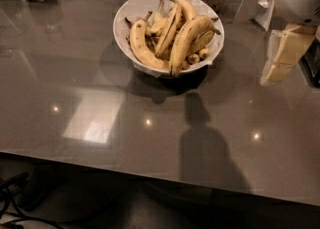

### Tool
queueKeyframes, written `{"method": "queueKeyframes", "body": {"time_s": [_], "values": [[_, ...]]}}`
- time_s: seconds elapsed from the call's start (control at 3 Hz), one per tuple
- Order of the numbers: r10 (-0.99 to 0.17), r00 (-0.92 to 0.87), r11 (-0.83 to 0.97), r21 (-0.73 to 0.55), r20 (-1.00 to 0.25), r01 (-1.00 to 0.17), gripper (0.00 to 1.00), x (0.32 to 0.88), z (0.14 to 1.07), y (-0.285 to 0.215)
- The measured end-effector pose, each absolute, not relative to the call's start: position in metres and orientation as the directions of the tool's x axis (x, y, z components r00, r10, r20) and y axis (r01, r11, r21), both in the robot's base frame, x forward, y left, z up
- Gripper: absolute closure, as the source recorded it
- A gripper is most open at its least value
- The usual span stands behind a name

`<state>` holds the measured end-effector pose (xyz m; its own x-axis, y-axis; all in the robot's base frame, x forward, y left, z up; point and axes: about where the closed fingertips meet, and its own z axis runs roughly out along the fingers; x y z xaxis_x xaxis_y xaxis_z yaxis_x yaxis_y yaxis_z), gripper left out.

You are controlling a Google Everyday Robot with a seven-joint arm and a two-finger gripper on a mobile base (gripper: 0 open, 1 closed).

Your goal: Pick banana from white bowl

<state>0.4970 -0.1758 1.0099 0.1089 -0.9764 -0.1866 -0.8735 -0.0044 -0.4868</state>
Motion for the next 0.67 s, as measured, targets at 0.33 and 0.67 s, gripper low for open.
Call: {"method": "queueKeyframes", "body": {"time_s": [0.33,0.67], "values": [[-0.949,0.292,-0.186,-0.538,-0.118,-0.822,0.00,0.5213,1.0190,-0.1496],[-0.947,0.301,-0.195,-0.543,-0.112,-0.817,0.00,0.5219,1.0201,-0.1487]]}}
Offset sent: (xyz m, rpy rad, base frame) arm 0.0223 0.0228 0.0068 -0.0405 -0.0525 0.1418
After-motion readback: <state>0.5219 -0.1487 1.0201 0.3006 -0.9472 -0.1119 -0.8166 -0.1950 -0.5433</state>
